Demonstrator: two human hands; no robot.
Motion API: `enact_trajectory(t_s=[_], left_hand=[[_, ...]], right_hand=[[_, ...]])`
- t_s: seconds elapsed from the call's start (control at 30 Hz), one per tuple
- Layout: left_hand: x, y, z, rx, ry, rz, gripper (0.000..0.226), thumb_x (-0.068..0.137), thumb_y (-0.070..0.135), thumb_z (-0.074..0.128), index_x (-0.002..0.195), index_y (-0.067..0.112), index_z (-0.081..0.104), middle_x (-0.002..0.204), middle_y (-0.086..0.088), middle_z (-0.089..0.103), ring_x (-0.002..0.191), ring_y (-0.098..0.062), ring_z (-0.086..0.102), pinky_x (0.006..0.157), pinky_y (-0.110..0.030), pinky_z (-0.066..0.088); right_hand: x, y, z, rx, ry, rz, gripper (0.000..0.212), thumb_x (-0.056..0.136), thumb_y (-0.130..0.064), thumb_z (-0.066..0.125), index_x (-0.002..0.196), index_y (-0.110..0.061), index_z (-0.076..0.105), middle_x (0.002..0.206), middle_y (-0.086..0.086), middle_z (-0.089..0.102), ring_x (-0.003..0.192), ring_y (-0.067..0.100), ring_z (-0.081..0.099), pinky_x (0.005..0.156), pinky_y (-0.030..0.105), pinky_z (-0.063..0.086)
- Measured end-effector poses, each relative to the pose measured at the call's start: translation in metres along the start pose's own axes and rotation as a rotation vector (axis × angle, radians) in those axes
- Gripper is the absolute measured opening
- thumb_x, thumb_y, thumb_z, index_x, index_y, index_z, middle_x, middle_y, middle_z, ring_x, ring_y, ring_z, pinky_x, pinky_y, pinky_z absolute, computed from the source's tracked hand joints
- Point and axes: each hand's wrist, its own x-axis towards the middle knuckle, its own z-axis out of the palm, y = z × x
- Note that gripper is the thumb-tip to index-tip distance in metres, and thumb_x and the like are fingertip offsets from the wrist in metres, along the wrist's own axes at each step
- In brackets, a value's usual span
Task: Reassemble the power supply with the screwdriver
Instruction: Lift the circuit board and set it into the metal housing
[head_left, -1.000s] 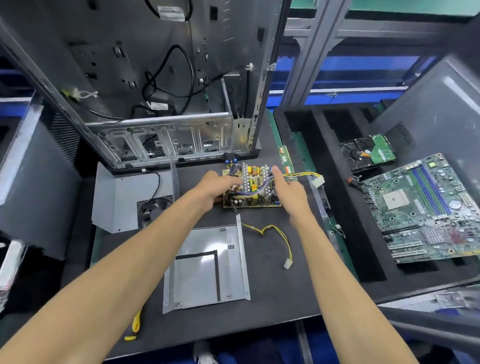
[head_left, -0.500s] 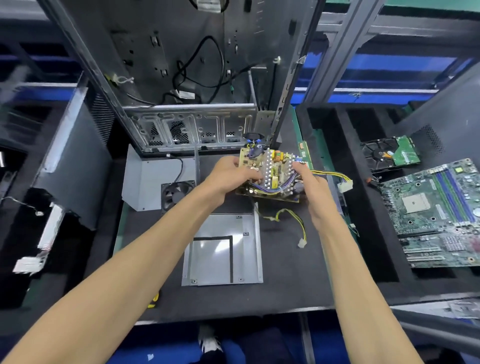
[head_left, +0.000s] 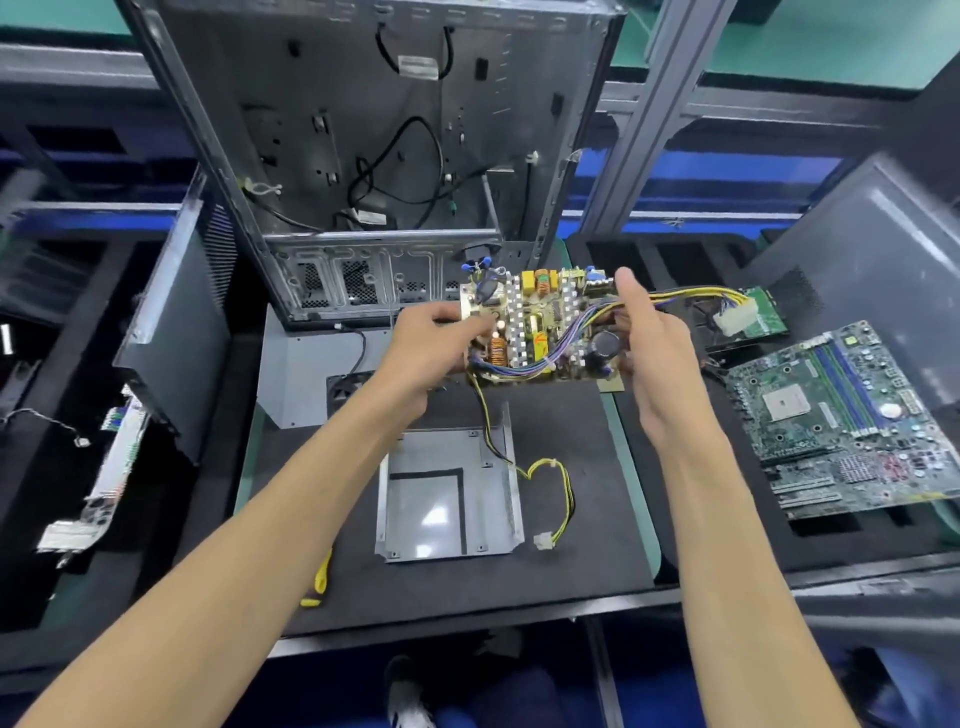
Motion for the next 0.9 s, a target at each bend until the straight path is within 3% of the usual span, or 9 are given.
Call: enact_trajectory(t_s=[0.1, 0.17, 0.33, 0.4, 0.47, 0.57, 0.67, 0.8, 0.9], left_hand=[[-0.008, -0.002, -0.006, -0.039, 0.008, -0.011, 0.024, 0.090, 0.025, 0.075, 0.091, 0.001, 0.071, 0.072, 0.001, 0.066, 0.049, -0.004, 0.062, 0.055, -0.024, 0.056], [-0.013, -0.005, -0.010, -0.049, 0.007, -0.017, 0.024, 0.095, 0.020, 0.067, 0.092, -0.003, 0.070, 0.068, -0.001, 0.064, 0.047, -0.005, 0.059, 0.046, -0.020, 0.050], [-0.024, -0.011, -0.026, -0.054, 0.009, -0.013, 0.021, 0.098, 0.020, 0.062, 0.080, 0.013, 0.068, 0.046, 0.015, 0.052, 0.042, -0.003, 0.049, 0.046, -0.019, 0.045], [-0.026, -0.013, -0.032, -0.060, 0.018, -0.018, 0.027, 0.097, 0.023, 0.063, 0.070, 0.019, 0.061, 0.047, 0.012, 0.044, 0.044, -0.006, 0.042, 0.050, -0.024, 0.038], [-0.027, -0.016, -0.037, -0.033, 0.036, -0.016, 0.029, 0.097, 0.028, 0.062, 0.071, 0.019, 0.056, 0.050, 0.010, 0.035, 0.045, -0.007, 0.036, 0.050, -0.026, 0.029], [-0.030, -0.018, -0.042, -0.070, 0.043, -0.019, 0.021, 0.098, 0.031, 0.061, 0.088, 0.013, 0.064, 0.053, 0.019, 0.055, 0.054, 0.001, 0.052, 0.053, -0.019, 0.040], [-0.033, -0.018, -0.047, -0.100, 0.053, -0.064, 0.018, 0.095, 0.036, 0.065, 0.092, 0.020, 0.073, 0.090, 0.022, 0.068, 0.091, -0.004, 0.058, 0.073, -0.027, 0.041], [-0.036, -0.021, -0.052, -0.153, 0.007, -0.074, 0.017, 0.092, 0.035, 0.067, 0.082, 0.021, 0.073, 0.090, 0.002, 0.072, 0.085, -0.022, 0.060, 0.068, -0.031, 0.042], [-0.038, -0.024, -0.054, -0.229, -0.031, -0.102, 0.019, 0.094, 0.035, 0.065, 0.096, 0.019, 0.075, 0.097, -0.005, 0.073, 0.088, -0.026, 0.060, 0.074, -0.037, 0.044]], right_hand=[[-0.005, -0.004, 0.005, 0.083, 0.038, 0.016, 0.070, 0.073, -0.078, 0.063, 0.087, -0.010, 0.069, 0.102, 0.004, 0.076, 0.095, 0.027, 0.068, 0.095, 0.042, 0.051], [-0.009, -0.004, 0.010, 0.144, 0.007, 0.017, 0.062, 0.080, -0.072, 0.063, 0.099, -0.016, 0.076, 0.111, 0.003, 0.077, 0.112, 0.023, 0.069, 0.109, 0.047, 0.045], [-0.023, 0.002, 0.021, 0.226, -0.086, 0.077, 0.063, 0.090, -0.068, 0.057, 0.119, -0.015, 0.074, 0.111, 0.004, 0.075, 0.107, 0.025, 0.066, 0.114, 0.054, 0.040], [-0.028, 0.007, 0.025, 0.257, -0.125, 0.101, 0.061, 0.093, -0.065, 0.057, 0.126, -0.015, 0.070, 0.118, 0.005, 0.073, 0.105, 0.027, 0.063, 0.113, 0.054, 0.042], [-0.033, 0.010, 0.030, 0.280, -0.160, 0.132, 0.046, 0.097, -0.057, 0.058, 0.114, -0.019, 0.075, 0.114, 0.004, 0.075, 0.101, 0.025, 0.066, 0.103, 0.046, 0.052], [-0.041, 0.018, 0.040, 0.315, -0.215, 0.211, 0.037, 0.100, -0.050, 0.057, 0.105, -0.020, 0.078, 0.112, 0.005, 0.077, 0.105, 0.023, 0.073, 0.077, 0.034, 0.061], [-0.046, 0.026, 0.046, 0.358, -0.229, 0.247, 0.042, 0.102, -0.046, 0.055, 0.127, -0.014, 0.068, 0.119, 0.008, 0.075, 0.110, 0.024, 0.072, 0.079, 0.034, 0.063], [-0.050, 0.033, 0.051, 0.381, -0.215, 0.264, 0.036, 0.101, -0.045, 0.056, 0.118, -0.017, 0.072, 0.116, 0.007, 0.076, 0.107, 0.024, 0.073, 0.087, 0.039, 0.060], [-0.051, 0.036, 0.052, 0.393, -0.202, 0.276, 0.033, 0.099, -0.046, 0.059, 0.104, -0.021, 0.080, 0.109, 0.006, 0.078, 0.103, 0.023, 0.075, 0.090, 0.042, 0.059]])
